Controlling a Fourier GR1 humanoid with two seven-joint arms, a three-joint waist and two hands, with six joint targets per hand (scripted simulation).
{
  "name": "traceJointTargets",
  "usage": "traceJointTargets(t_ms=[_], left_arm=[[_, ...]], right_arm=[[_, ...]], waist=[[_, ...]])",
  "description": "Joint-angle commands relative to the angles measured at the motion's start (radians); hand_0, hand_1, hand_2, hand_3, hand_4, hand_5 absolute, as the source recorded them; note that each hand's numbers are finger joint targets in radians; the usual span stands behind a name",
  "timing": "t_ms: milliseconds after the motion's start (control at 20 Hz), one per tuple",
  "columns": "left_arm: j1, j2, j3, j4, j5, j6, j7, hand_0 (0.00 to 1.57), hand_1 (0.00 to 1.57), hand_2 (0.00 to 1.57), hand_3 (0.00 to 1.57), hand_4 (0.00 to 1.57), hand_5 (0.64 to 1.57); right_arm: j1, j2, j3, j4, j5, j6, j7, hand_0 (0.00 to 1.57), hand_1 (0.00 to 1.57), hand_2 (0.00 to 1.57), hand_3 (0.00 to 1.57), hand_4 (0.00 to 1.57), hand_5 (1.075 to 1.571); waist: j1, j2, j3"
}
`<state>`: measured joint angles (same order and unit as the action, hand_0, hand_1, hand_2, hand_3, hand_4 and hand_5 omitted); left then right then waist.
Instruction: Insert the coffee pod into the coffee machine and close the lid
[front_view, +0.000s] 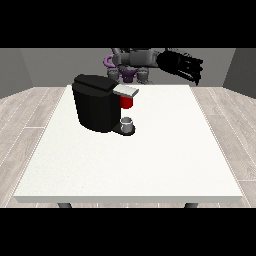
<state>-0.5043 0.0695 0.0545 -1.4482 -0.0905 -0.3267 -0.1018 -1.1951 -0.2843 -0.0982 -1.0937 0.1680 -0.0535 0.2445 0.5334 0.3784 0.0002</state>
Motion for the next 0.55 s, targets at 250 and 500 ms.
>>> traceJointTargets(t_ms=[250,500], left_arm=[[0.08,0.036,0.042,0.015,0.029,-0.017,0.028,0.0,0.0,0.0,0.0,0.25,1.571],[0.209,0.038,0.074,0.07,0.03,0.001,-0.045,0.0,0.0,0.0,0.0,0.27,1.571]], right_arm=[[0.125,0.177,0.096,-0.007,0.002,-0.013,-0.192,0.0,0.0,0.0,0.0,0.17,1.571],[0.242,0.28,0.163,-0.048,-0.021,-0.003,-0.254,0.0,0.0,0.0,0.0,0.26,1.571]], waist=[[-0.114,-0.119,-0.0001],[-0.214,-0.202,-0.0005]])
